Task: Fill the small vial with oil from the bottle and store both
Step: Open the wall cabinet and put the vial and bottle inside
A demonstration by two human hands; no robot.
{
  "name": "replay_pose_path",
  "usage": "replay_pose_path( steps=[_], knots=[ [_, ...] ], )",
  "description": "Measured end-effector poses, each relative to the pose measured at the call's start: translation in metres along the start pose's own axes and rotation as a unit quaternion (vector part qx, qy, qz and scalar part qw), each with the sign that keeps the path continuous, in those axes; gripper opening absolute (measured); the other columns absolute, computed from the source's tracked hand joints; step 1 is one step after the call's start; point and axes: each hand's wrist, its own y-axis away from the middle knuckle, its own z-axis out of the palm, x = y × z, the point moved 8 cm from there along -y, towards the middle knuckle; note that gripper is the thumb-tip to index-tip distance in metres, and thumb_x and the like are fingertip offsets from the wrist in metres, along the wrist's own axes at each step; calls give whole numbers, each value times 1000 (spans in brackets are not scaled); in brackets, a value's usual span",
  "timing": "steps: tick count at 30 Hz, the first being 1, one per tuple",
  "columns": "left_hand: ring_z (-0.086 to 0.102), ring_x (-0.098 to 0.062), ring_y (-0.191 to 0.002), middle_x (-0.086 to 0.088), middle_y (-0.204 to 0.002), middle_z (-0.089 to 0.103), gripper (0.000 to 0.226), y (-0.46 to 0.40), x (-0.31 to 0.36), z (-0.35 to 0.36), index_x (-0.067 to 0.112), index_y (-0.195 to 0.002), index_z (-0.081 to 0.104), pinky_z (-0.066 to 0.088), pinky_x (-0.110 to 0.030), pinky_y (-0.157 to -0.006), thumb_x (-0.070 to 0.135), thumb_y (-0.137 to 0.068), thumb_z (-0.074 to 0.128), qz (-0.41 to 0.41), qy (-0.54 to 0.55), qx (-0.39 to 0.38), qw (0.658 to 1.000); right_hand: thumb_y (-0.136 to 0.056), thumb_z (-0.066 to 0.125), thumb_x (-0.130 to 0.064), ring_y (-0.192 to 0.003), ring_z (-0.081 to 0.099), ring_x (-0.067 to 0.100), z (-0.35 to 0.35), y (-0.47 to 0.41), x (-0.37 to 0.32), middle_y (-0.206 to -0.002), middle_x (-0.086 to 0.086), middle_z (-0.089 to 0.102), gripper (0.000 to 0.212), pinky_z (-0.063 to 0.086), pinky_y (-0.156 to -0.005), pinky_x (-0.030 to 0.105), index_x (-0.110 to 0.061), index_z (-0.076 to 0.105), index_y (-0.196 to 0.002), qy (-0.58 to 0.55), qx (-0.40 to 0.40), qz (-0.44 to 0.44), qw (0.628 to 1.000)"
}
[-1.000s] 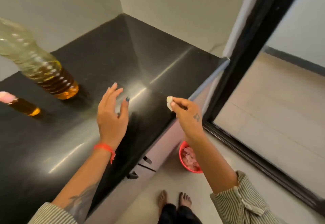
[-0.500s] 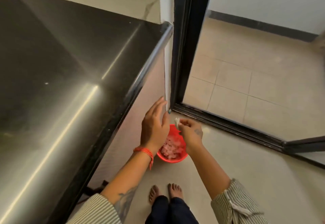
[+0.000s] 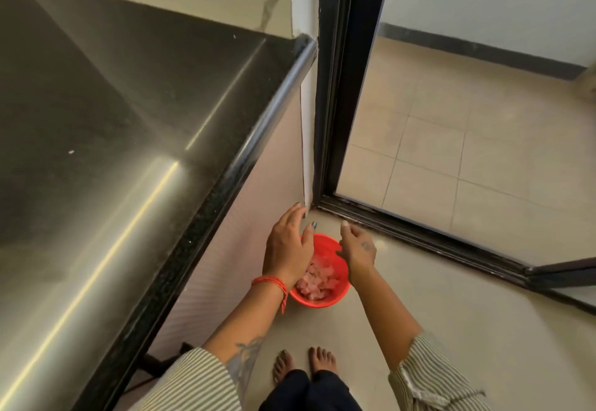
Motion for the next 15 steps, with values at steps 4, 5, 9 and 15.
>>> replay_pose_path(
  steps=[4,5,9,15],
  knots=[
    [35,-15,-133,-2,-146,38,50,15,47,-34,19,-141,30,21,-12,-98,22,-94,47,9,60,30,998,-91,37,-57,-98,59,25,-21,51,-55,-99,2,62,39,49,-92,49,-26,60,-97,-105,-10,-25,994],
    [34,-14,-134,-1,-147,37,51,20,61,-44,19,-142,28,20,-11,-99,23,-94,47,18,75,38,996,-92,35,-57,-97,59,23,-26,63,-69,-99,1,62,39,49,-92,48,-27,58,-99,-123,-17,-36,992],
    [33,-9,-134,3,-147,36,52,36,109,-88,24,-142,27,24,-16,-104,31,-94,46,65,108,83,988,-92,31,-57,-104,58,21,-36,112,-127,-117,4,60,53,46,-96,46,-21,52,-125,-172,-30,-68,982],
    [34,-6,-133,5,-146,37,51,52,160,-184,25,-141,29,33,-31,-111,34,-94,46,112,151,177,966,-91,28,-60,-115,50,20,-33,193,-216,-134,4,50,58,37,-105,50,-24,41,-136,-201,-101,-166,960]
  ],
)
